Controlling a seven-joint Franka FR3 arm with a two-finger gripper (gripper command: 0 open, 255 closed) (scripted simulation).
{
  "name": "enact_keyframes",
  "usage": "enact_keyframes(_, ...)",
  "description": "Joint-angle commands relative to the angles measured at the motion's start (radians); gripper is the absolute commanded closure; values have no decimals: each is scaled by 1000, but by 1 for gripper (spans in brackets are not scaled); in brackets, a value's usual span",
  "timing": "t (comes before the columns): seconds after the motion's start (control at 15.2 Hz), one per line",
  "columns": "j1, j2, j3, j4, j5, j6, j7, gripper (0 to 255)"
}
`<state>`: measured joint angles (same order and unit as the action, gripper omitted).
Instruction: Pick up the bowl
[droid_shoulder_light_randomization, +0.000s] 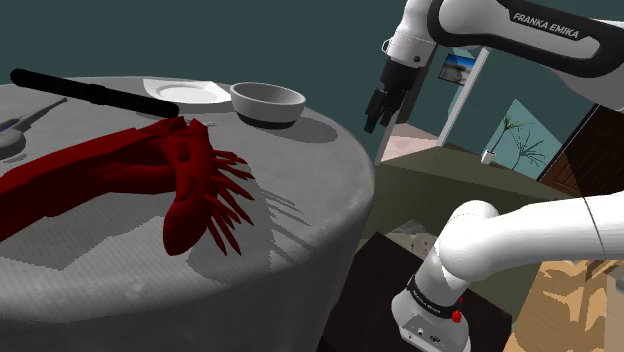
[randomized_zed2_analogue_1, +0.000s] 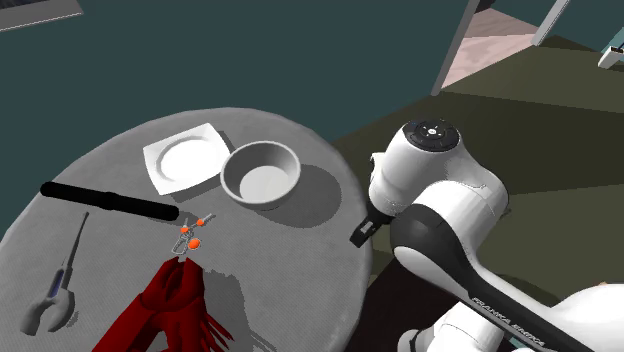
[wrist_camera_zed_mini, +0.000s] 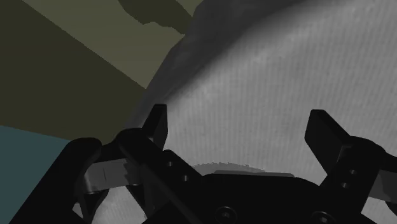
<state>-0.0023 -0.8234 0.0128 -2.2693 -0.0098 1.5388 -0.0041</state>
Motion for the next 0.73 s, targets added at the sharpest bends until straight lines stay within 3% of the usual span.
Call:
enact_keyframes(0.0, 0, 0, 0, 0, 0, 0, 0, 0)
enact_keyframes(0.66, -8, 400, -33, 306, 39, 93, 10, 0)
